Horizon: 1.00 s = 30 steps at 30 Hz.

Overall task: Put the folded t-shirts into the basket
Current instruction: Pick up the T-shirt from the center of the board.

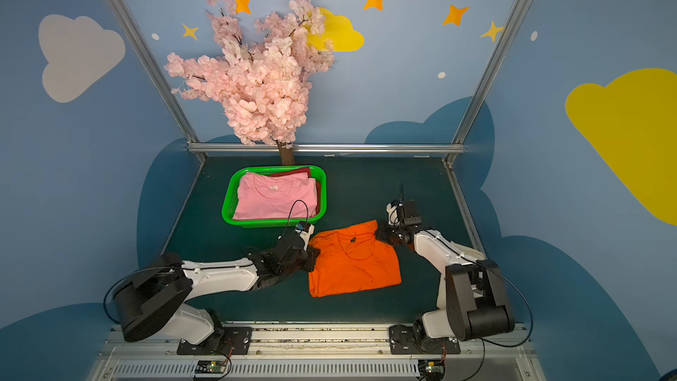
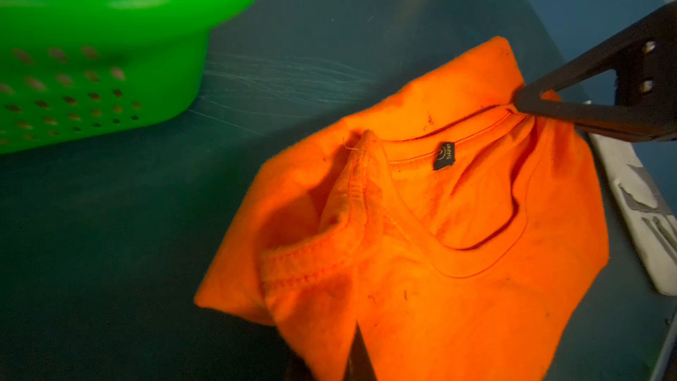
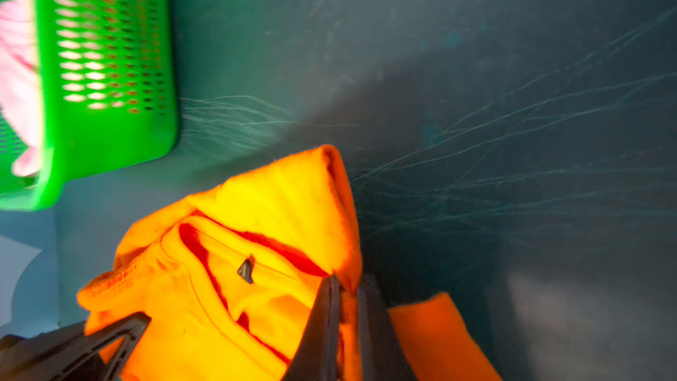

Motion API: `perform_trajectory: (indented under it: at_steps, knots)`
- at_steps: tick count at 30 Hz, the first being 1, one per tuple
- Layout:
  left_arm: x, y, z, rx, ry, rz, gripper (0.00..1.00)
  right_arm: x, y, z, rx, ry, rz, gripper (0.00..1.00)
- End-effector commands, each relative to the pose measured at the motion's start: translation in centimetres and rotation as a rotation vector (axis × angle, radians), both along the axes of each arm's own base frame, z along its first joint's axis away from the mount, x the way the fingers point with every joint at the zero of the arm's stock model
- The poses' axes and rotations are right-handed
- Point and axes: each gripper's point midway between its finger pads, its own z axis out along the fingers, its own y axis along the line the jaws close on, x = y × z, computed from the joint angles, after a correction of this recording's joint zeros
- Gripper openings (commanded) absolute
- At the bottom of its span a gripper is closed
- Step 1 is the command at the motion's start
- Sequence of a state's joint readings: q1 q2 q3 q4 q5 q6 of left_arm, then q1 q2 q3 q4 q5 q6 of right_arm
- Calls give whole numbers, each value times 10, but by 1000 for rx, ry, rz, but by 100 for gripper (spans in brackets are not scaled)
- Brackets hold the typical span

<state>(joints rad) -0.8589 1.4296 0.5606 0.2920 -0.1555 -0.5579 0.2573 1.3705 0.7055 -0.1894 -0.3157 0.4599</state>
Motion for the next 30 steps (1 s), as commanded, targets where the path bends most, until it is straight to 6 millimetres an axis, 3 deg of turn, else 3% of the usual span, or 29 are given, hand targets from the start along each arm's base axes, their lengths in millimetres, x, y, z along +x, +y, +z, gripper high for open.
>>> perform_trajectory:
  at_steps: [1, 7, 14, 23, 30]
  knots:
    - [-5, 16, 18, 13, -25, -9, 3, 2, 12, 31, 35, -111, -6, 0]
    - [-11, 43, 69, -32, -105, -5, 2, -11, 26, 76, 53, -219, 13, 0]
    - [2, 90, 126, -32, -198, 86, 3, -14, 61, 139, 88, -336, 54, 0]
    - [49, 150, 186, -24, -248, 258, 2, 7, 129, 197, 126, -407, 110, 0]
    - [95, 209, 202, 3, -244, 437, 3, 41, 186, 210, 117, -422, 120, 0]
